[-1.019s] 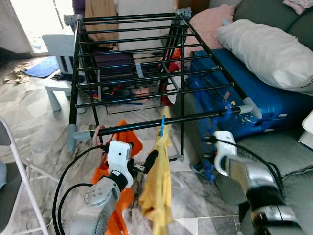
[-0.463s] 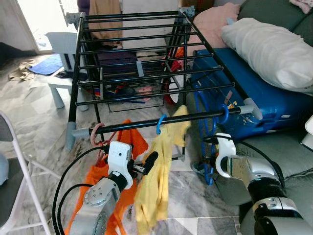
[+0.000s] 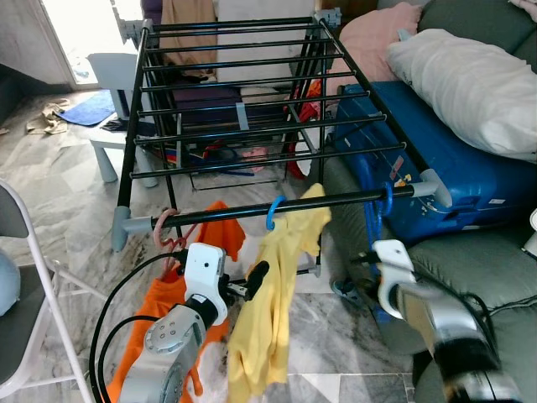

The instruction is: Hang hanger

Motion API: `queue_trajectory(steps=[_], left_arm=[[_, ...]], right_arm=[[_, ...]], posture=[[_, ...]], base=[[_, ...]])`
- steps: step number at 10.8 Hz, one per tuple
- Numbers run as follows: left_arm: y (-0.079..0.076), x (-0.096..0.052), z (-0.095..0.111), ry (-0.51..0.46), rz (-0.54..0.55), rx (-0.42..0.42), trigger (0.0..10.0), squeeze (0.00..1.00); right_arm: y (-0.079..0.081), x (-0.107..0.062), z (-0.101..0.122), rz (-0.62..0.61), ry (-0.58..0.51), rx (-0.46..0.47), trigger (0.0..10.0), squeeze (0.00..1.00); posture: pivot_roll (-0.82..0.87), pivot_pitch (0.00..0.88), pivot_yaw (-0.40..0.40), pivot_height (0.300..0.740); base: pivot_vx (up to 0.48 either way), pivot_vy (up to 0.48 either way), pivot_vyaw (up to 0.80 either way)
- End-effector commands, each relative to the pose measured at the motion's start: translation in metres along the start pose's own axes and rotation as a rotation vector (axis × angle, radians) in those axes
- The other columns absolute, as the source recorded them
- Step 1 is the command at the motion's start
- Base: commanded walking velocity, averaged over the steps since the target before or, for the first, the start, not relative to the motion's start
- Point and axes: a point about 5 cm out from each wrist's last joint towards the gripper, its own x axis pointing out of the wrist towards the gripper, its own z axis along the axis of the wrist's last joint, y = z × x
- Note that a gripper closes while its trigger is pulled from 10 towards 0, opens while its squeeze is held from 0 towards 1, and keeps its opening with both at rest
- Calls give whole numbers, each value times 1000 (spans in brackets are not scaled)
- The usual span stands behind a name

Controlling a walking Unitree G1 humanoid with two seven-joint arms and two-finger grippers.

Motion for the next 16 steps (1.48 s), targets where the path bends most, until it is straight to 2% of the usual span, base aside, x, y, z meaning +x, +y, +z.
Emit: queue_trajectory(steps=[1, 2, 3, 7, 8, 10, 12, 16], left_arm=[[2, -1, 5, -10, 15, 27, 10000, 0], [2, -1, 6, -10, 17, 44, 10000, 0], [3, -2, 6, -8, 24, 52, 10000, 0], [4, -5, 11, -37, 51, 72, 10000, 0], [4, -6, 11, -42, 51, 75, 10000, 0], [3, -3, 11, -44, 51, 87, 10000, 0], [1, -1, 13, -50, 51, 97, 10000, 0], [1, 0, 13, -44, 50, 99, 10000, 0]], right_arm=[[-6, -7, 4, -51, -56, -14, 10000, 1000], [-4, -13, 6, -40, -114, -3, 10000, 1000], [-5, -19, 9, -54, -171, -47, 10000, 1000], [-12, -41, 8, -157, -288, -53, 10000, 1000], [-6, -47, 12, -134, -336, -90, 10000, 1000], [-2, -51, 15, -139, -363, -124, 10000, 1000], [-6, -53, 17, -161, -379, -110, 10000, 1000], [-3, -55, 17, -163, -390, -103, 10000, 1000]], posture=[[-122, 23, 5, 740], [-123, 24, 7, 740], [-133, 22, 15, 740], [-132, 13, 15, 740], [-130, 11, 16, 740], [-140, 9, 16, 740], [-142, 11, 18, 740], [-143, 20, 20, 740]], base=[[0, 0, 0], [0, 0, 0], [0, 0, 0], [0, 0, 0], [0, 0, 0], [0, 0, 0], [0, 0, 0], [0, 0, 0]])
